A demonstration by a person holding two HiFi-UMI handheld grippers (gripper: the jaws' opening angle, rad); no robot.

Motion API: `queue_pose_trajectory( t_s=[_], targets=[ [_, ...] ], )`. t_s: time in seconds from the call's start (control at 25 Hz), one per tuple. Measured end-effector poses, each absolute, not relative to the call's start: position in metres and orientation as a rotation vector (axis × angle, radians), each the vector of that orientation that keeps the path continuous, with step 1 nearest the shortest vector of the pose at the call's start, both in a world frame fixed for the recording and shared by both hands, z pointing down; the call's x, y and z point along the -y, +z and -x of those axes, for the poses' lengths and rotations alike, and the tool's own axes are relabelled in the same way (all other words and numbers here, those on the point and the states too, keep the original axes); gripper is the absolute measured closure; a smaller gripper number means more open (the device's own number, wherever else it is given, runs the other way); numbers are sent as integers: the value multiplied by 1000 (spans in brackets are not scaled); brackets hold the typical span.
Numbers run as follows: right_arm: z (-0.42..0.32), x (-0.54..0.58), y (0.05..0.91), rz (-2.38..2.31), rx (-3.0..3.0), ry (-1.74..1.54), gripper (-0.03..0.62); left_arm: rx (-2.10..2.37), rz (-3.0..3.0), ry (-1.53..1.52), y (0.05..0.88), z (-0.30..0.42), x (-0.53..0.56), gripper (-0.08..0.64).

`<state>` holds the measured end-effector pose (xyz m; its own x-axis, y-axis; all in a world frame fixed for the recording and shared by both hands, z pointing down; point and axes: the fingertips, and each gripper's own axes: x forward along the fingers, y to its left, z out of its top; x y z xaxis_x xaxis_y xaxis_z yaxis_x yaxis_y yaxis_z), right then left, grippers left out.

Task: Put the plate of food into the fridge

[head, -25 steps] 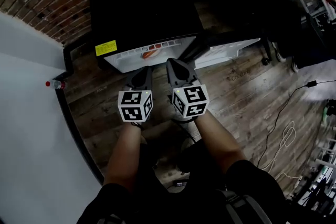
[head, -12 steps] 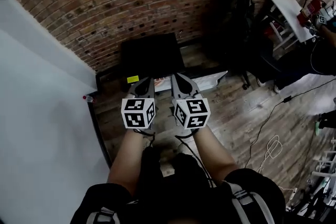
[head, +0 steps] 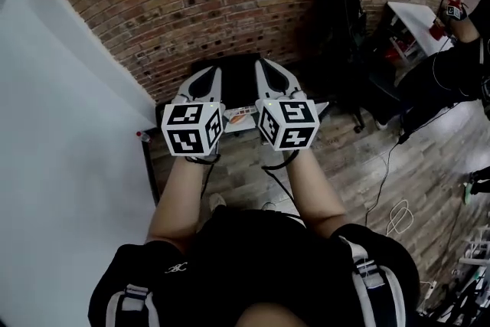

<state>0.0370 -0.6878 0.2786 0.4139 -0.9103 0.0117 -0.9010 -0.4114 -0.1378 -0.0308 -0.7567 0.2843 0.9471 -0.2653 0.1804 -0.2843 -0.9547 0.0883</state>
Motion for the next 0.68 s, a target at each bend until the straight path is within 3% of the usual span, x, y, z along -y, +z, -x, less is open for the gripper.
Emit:
queue_pose_trajectory(
  t_s=[0.68],
  targets=[
    [-47, 660, 277, 2518, -1774, -92, 580, 467, -2988, 217, 286, 3, 717, 566]
  ],
)
